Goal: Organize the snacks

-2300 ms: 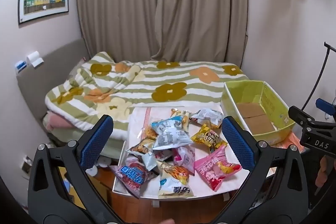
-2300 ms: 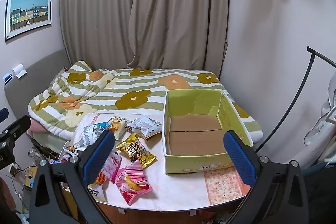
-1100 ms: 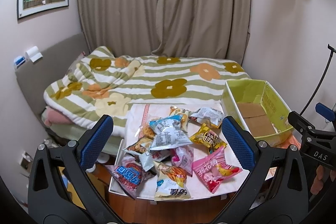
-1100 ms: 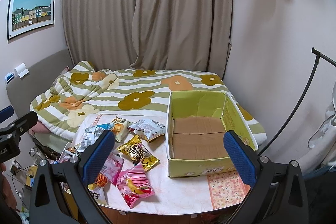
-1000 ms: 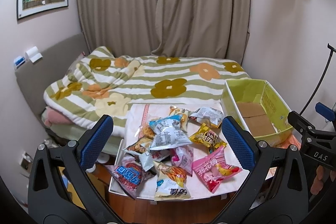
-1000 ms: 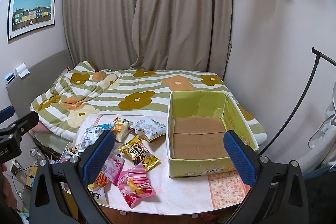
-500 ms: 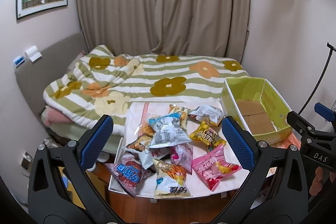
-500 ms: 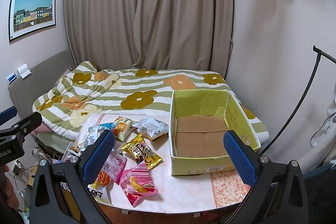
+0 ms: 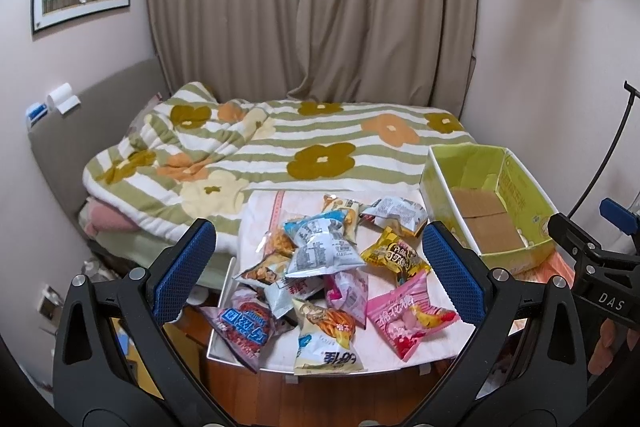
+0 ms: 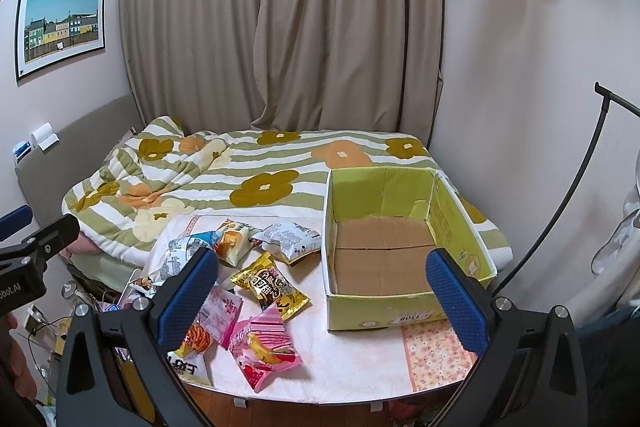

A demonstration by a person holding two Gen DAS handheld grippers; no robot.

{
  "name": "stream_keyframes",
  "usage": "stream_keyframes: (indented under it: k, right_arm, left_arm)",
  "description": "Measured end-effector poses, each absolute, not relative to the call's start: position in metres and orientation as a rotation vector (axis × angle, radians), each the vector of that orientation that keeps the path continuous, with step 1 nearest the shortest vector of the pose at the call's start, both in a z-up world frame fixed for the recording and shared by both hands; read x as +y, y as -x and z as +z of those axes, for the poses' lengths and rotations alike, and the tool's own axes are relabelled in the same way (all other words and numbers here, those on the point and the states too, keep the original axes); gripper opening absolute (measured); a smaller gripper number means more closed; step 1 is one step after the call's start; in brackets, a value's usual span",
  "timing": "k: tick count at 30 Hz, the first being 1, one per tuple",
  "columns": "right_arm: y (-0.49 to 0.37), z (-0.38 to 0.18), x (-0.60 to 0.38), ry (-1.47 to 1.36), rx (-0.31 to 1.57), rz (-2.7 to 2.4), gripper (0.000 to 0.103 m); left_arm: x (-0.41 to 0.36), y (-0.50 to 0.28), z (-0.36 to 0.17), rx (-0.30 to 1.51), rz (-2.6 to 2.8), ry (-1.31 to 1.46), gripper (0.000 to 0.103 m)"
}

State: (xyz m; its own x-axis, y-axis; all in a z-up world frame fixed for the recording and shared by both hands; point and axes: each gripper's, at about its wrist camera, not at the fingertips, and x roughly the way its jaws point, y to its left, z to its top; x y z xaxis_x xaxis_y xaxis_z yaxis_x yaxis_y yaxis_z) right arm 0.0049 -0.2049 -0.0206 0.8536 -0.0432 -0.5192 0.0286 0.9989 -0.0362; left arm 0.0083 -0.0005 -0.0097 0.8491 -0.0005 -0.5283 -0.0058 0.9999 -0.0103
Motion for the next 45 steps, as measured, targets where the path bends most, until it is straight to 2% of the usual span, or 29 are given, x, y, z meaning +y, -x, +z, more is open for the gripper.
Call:
stream_keyframes:
  k: [31,39,45]
  right_arm:
    - [0.001,-0.021,-0.206,0.012,0.542,-0.034,0.103]
    - [-0.014,-0.014,-0.215,-0.002,0.596,-0.010,0.103]
    - [-0.033,-0.052,-0.225,-0.037,0.701,0.087,0.103]
  left_arm:
    - [-0.002,-0.005,-0.011,0.566,0.004,0.018,0.103]
    - [-0.002,-0.018,-0.005,0.639,0.019,0.054,0.103]
    - [0.004,-0.041,-0.033,0.745,0.022,0.059,0.103]
